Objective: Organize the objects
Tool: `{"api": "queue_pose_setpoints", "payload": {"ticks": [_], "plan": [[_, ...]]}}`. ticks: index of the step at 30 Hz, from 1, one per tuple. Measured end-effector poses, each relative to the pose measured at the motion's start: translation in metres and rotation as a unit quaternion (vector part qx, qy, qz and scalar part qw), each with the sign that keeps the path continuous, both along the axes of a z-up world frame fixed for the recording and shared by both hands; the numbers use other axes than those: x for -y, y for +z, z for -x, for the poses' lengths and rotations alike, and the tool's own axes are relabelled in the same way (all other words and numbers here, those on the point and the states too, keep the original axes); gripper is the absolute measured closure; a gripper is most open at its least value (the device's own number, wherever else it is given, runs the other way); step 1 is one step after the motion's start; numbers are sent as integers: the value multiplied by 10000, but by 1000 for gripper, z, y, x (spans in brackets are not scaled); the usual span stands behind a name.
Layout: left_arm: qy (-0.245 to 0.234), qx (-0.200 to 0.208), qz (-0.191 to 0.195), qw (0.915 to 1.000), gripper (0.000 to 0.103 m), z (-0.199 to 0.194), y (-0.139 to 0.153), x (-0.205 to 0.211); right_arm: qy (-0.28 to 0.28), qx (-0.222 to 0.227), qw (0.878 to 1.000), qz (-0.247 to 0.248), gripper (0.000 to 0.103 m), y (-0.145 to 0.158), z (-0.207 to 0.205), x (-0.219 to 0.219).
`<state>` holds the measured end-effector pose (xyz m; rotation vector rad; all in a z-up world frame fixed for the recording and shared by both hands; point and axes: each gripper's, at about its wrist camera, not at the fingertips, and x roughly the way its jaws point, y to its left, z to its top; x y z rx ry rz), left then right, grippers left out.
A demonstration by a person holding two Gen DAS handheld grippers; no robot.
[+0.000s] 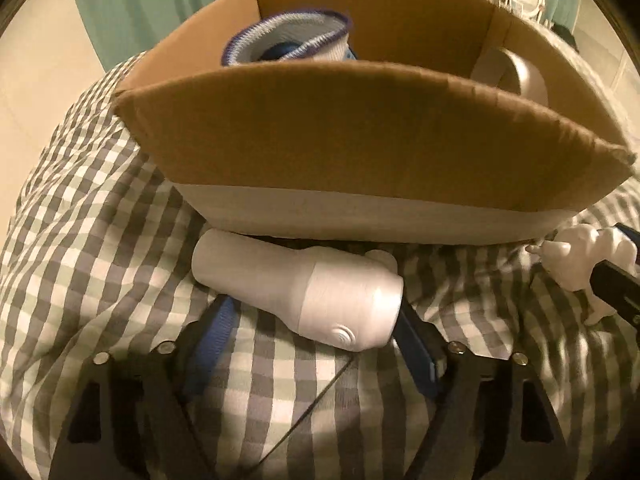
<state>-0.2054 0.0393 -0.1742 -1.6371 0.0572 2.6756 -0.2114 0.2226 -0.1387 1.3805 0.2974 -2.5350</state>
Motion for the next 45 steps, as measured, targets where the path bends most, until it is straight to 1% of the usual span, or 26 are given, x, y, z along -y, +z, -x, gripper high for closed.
{"api": "queue_pose_setpoints", "payload": {"ticks": [1, 3, 4, 5, 10, 11, 12, 13, 16, 18, 19, 21, 22, 23, 25, 26, 27, 28, 29, 30, 32, 35, 37, 39, 41, 45], "plan": [[-2, -1, -51, 10000, 30, -2, 2, 3, 3, -48, 10000, -15, 57, 2, -2, 1], [-34, -39, -132, 9999, 39, -8, 7, 4, 28, -101, 9999, -44, 57, 4, -6, 2], [-60, -45, -136, 9999, 42, -12, 9, 2, 57, -120, 9999, -60, 57, 5, -7, 3], [-91, -53, -149, 9998, 48, -15, 11, 2, 69, -147, 9998, -63, 57, 7, -9, 4], [-120, -219, -211, 9995, 56, -34, 28, 9, 81, -313, 9995, 28, 57, 23, -19, 5], [-133, -267, -245, 9993, 65, -38, 33, 11, 83, -345, 9994, 30, 57, 26, -21, 6], [-159, -306, -321, 9989, 83, -43, 38, 15, 84, -378, 9992, 33, 57, 29, -23, 7], [-212, -362, -438, 9982, 87, -48, 45, 17, 75, -422, 9991, 40, 57, 32, -26, 7], [-349, -635, -369, 9967, 93, -69, 64, 20, 43, -525, 9986, 76, 57, 42, -33, 6], [-411, -751, -364, 9957, 96, -72, 72, 28, 16, -578, 9983, 82, 57, 48, -36, 6], [-402, -792, -367, 9954, 96, -71, 77, 25, 15, -601, 9982, 78, 57, 51, -38, 6], [-375, -833, -432, 9949, 96, -80, 77, 29, 21, -662, 9978, 70, 57, 58, -43, 7], [-373, -830, -473, 9947, 96, -73, 76, 25, 30, -687, 9976, 63, 57, 61, -45, 8], [-377, -821, -531, 9945, 96, -73, 78, 29, 39, -715, 9974, 59, 57, 64, -47, 8], [-252, -835, -580, 9945, 95, -66, 75, 35, 51, -733, 9973, 51, 57, 66, -48, 9], [-179, -811, -621, 9946, 92, -67, 77, 44, 54, -741, 9972, 48, 57, 67, -48, 10], [-133, -767, -632, 9950, 84, -68, 80, 42, 53, -746, 9972, 50, 57, 67, -47, 10], [-80, -717, -594, 9956, 78, -60, 76, 29, 50, -740, 9972, 56, 57, 67, -46, 11], [-59, -702, -548, 9960, 63, -56, 74, 26, 53, -732, 9973, 64, 57, 66, -46, 10], [-28, -739, -500, 9960, 44, -53, 73, 26, 56, -717, 9974, 71, 57, 65, -44, 10], [41, -811, -512, 9954, 22, -45, 67, 21, 66, -667, 9977, 83, 57, 60, -39, 11], [223, -761, -734, 9941, 21, -32, 57, 18, 70, -591, 9982, 122, 57, 51, -32, 11], [437, -715, -750, 9937, 21, -23, 48, 15, 53, -526, 9985, 141, 57, 44, -26, 10], [550, -588, -661, 9946, 21, -13, 37, 9, 57, -476, 9987, 165, 57, 37, -22, 9], [650, -422, -404, 9962, 21, -4, 22, 2, 50, -442, 9988, 191, 57, 32, -18, 8], [768, -167, -112, 9968, 21, 9, 0, -1, 10, -428, 9988, 258, 57, 26, -14, 3]]}}
